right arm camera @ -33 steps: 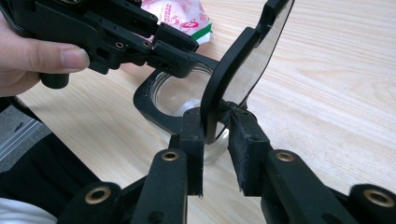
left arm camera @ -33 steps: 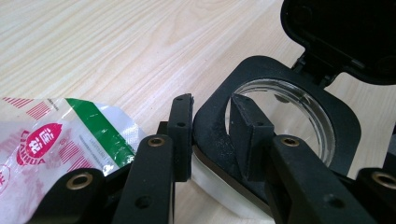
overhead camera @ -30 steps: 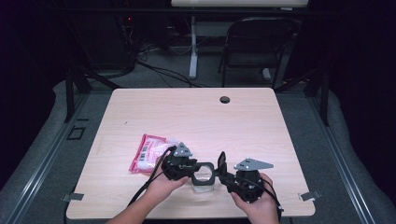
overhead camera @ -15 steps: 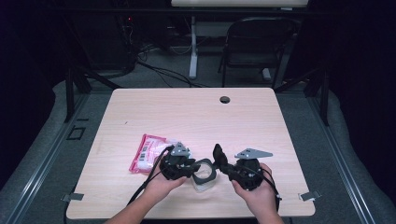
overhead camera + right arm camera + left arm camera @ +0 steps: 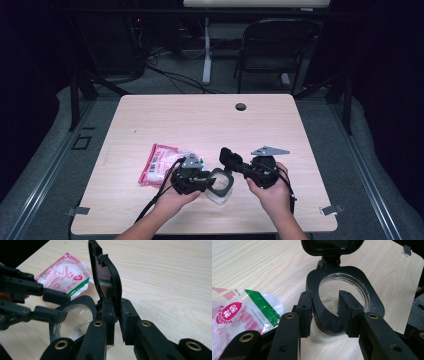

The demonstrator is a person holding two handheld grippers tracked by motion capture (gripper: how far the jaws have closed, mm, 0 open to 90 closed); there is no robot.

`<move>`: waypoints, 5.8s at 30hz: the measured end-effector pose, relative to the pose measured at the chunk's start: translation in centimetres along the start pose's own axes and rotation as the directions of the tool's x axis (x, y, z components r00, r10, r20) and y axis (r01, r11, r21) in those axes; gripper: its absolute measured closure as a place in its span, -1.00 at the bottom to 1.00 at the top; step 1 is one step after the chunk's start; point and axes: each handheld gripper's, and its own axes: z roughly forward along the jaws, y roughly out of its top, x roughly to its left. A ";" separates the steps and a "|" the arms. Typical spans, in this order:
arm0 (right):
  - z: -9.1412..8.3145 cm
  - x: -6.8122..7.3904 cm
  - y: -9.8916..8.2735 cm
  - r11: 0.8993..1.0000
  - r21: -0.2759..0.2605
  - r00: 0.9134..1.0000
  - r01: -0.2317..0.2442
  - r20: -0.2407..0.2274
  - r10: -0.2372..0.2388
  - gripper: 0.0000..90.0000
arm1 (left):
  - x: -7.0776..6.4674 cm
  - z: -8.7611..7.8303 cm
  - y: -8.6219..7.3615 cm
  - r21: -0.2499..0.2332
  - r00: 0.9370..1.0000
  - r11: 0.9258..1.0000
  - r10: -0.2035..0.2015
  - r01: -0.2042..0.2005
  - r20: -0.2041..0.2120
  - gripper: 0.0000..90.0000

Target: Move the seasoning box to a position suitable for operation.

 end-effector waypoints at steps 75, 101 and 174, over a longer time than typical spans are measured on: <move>-1.3 0.2 -3.8 0.999 -0.055 1.000 -0.003 -0.028 0.001 0.32 | 4.5 -5.2 -7.3 -0.057 0.986 0.998 0.016 -0.026 -0.166 0.09; -1.2 -0.6 -4.1 0.996 -0.080 0.998 -0.043 -0.050 0.040 0.27 | 4.5 -2.1 -7.9 0.048 0.925 0.986 0.165 -0.158 -0.343 -0.02; -2.4 -2.1 -6.2 0.985 -0.100 0.989 -0.143 -0.035 0.140 0.27 | 9.3 -1.4 -7.9 -0.147 0.965 0.980 -0.165 0.136 -0.202 0.99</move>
